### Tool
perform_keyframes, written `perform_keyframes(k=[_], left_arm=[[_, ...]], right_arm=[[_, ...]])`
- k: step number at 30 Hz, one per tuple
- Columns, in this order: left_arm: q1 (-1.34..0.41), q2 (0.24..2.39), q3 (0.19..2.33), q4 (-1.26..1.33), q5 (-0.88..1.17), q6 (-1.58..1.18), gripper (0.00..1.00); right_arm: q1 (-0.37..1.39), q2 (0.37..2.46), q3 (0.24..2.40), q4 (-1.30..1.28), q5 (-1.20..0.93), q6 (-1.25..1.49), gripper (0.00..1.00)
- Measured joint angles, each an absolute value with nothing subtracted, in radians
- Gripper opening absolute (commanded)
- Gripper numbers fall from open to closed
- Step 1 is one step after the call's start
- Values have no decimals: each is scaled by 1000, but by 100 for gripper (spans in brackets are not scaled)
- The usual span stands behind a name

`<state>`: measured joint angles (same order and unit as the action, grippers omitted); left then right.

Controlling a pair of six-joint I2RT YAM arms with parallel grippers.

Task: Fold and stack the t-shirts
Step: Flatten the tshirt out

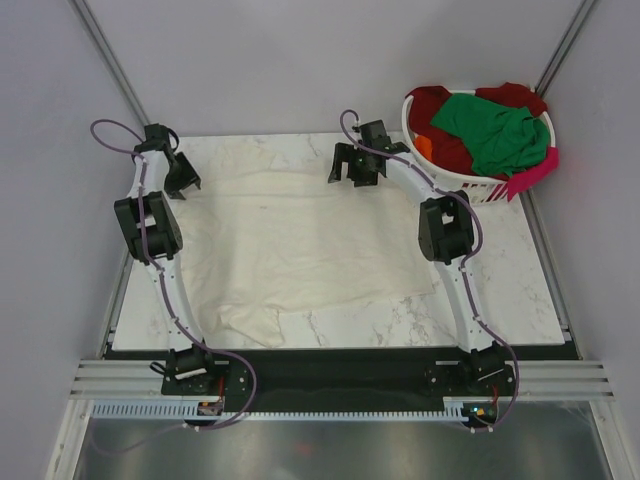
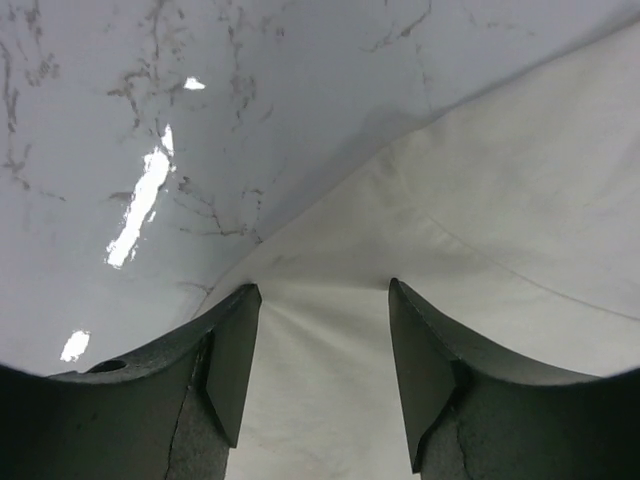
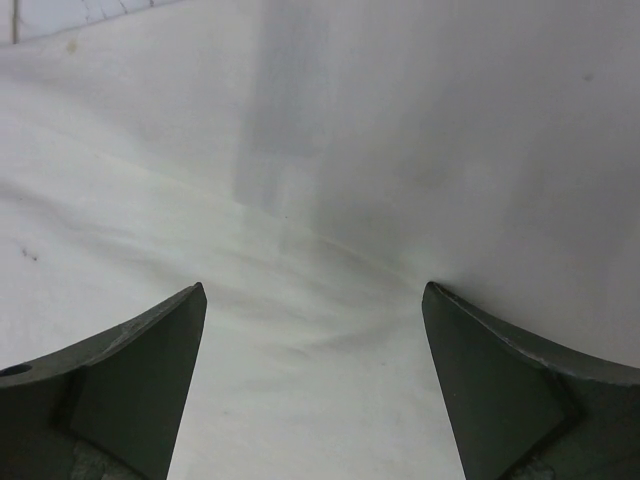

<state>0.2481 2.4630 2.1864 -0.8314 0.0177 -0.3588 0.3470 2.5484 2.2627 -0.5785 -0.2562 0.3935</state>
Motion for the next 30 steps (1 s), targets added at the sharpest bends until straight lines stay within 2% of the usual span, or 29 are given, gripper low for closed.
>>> perform_keyframes(k=[10,14,18,21,24,27,30], left_arm=[[237,2487,2320,-882,23,-359,69],[176,2376,2301,-892,-15,-359,72],[114,2080,2127,-877,-35,-360,72],[93,1756,1893,-857,-56,-363,71],[110,1392,1611,-842,-78,-373,71],[126,1087,1351,-844,-83,-384,70],[123,837,1147,-880,-44,-394,71]], right_arm=[[366,2611,2376,-550,-306,405,98],[385,2502,2249,-517,-304,342,98],[466,2247,2004,-503,-262,302,98],[599,2008,1814,-457,-219,284,98],[755,1855,1693,-407,-202,280,98],[898,1815,1617,-369,-184,279,93],[1034,1885,1596,-369,-135,272,80]])
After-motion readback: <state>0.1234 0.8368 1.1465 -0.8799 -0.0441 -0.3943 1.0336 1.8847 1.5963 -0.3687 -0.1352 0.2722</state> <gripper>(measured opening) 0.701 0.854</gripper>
